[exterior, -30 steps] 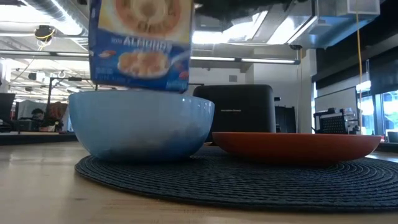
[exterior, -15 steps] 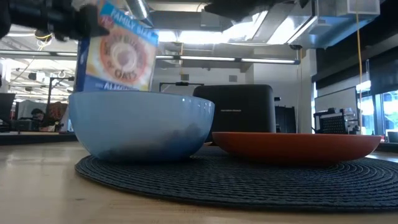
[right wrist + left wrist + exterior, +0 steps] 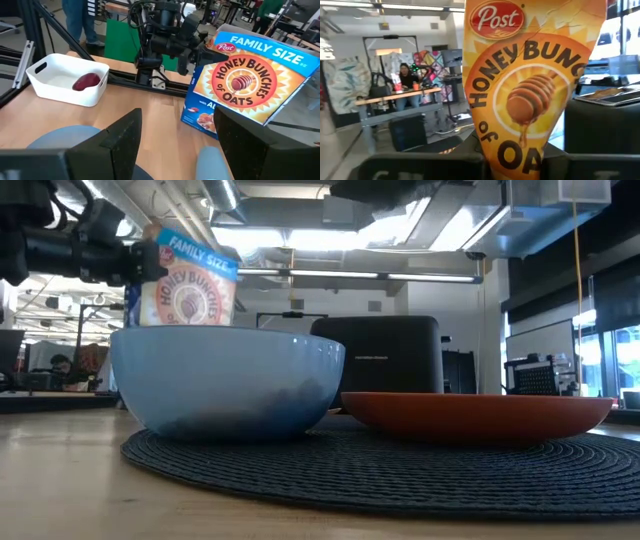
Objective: Arrange a breakfast setting
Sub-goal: Pour the cereal from the cereal box into the blue bowl, then put the toasted bread from the toaster onto the orange plate
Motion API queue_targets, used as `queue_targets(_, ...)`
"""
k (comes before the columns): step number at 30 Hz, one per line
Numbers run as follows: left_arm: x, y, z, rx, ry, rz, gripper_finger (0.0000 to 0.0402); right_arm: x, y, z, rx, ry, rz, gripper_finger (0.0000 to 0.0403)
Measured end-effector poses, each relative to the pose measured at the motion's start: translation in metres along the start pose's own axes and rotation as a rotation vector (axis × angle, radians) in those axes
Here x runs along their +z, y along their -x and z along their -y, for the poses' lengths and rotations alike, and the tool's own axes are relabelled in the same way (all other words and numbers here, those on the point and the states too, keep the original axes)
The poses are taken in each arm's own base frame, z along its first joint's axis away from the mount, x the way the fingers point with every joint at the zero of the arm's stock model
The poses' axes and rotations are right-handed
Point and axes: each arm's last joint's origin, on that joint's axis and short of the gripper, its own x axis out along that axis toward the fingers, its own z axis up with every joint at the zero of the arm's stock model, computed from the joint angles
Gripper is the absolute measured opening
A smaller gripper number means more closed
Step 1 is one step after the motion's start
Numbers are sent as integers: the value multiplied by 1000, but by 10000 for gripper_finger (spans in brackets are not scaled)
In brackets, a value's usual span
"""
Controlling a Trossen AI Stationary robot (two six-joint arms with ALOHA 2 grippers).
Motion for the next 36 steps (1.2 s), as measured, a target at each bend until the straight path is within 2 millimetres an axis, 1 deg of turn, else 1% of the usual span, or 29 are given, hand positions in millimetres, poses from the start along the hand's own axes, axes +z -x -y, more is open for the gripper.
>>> queue_targets(3,-1,-1,0,-24,-66,10,37,1,0,-4,-20,4,-4,237)
queue_targets(6,-1,-2,-1,-39,-75,19,60,2,0,-8,-33,0,-7,237)
queue_targets(10,0,-2,-2,-6,-72,13,106,1,1,-9,-95,-34,-26,237)
queue_targets(14,3,-3,-5,63,-61,1,157,-1,1,-8,-105,-53,-52,237)
queue_targets(17,15,-5,-7,82,-38,22,193,-2,1,-8,-114,-69,-62,237)
queue_targets(20,31,-7,-9,70,-33,63,225,-3,1,-8,-115,-70,-69,237)
queue_targets(25,60,-9,-13,58,-44,123,266,-3,1,-8,-115,-71,-69,237)
queue_targets(31,95,-9,-21,68,-75,194,296,-4,1,-8,-115,-76,-74,236)
queue_targets(36,117,-8,-25,33,-94,193,304,-4,1,-8,-115,-78,-74,236)
